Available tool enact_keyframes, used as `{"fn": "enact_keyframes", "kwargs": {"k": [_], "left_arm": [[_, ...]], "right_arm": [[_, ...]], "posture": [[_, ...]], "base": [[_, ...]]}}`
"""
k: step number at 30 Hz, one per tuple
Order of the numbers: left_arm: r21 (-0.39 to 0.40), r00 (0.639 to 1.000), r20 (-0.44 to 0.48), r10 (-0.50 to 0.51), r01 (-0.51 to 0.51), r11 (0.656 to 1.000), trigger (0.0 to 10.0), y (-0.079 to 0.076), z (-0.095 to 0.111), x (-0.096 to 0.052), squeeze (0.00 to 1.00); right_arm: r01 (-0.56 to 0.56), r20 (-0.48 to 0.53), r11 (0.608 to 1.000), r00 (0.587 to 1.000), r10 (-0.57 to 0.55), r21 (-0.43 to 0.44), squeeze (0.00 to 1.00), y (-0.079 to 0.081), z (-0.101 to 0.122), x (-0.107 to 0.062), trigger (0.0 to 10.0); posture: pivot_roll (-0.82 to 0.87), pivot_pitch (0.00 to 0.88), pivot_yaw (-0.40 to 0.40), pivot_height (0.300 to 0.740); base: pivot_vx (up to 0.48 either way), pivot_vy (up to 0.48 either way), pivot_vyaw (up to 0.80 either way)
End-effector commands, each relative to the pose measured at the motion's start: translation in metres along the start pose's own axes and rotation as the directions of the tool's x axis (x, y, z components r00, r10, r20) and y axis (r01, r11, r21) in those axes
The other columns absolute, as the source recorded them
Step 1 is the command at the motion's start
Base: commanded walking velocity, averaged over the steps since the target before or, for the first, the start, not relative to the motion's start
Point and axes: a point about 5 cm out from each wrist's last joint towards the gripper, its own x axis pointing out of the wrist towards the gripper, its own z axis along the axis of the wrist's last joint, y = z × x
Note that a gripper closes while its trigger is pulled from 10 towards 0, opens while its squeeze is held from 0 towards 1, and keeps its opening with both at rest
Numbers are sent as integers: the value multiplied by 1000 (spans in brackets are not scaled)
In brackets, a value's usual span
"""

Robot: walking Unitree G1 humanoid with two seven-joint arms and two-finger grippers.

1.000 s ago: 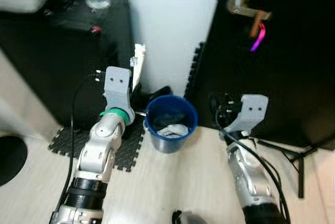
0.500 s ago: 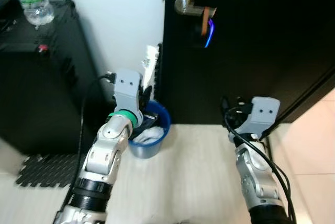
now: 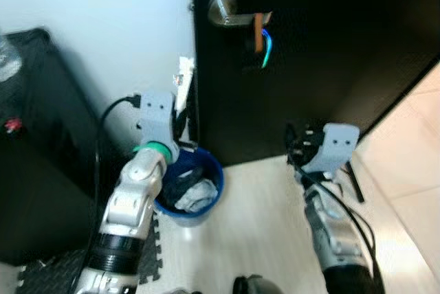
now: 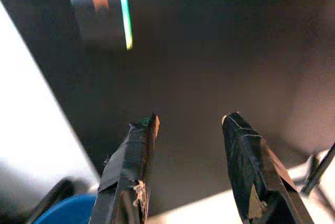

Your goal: Clean up the room

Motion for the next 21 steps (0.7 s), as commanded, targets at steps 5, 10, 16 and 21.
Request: {"fn": "enact_keyframes", "kwargs": {"k": [5,10,16,21], "left_arm": [[36,998,-61,-16,18,999,10000,1,-13,-4,0],[40,998,-53,-20,22,999,10000,0,-12,-4,0],[46,998,-55,-9,12,999,10000,2,-13,-4,0],[37,994,-105,-31,35,999,10000,3,-24,-3,0]], "right_arm": [[-7,-34,1000,999,7,0,0,5,-9,-4,10000],[-13,-32,1000,999,13,-1,0,6,-8,-4,10000],[-19,-31,1000,999,19,1,0,8,-8,-4,10000],[-58,-33,998,998,57,-30,0,13,-9,-5,10000]], "posture": [[-8,91,47,740],[-9,92,46,740],[-8,92,47,740],[-7,99,45,740]], "base": [[0,0,0],[0,0,0],[0,0,0],[0,0,0]]}}
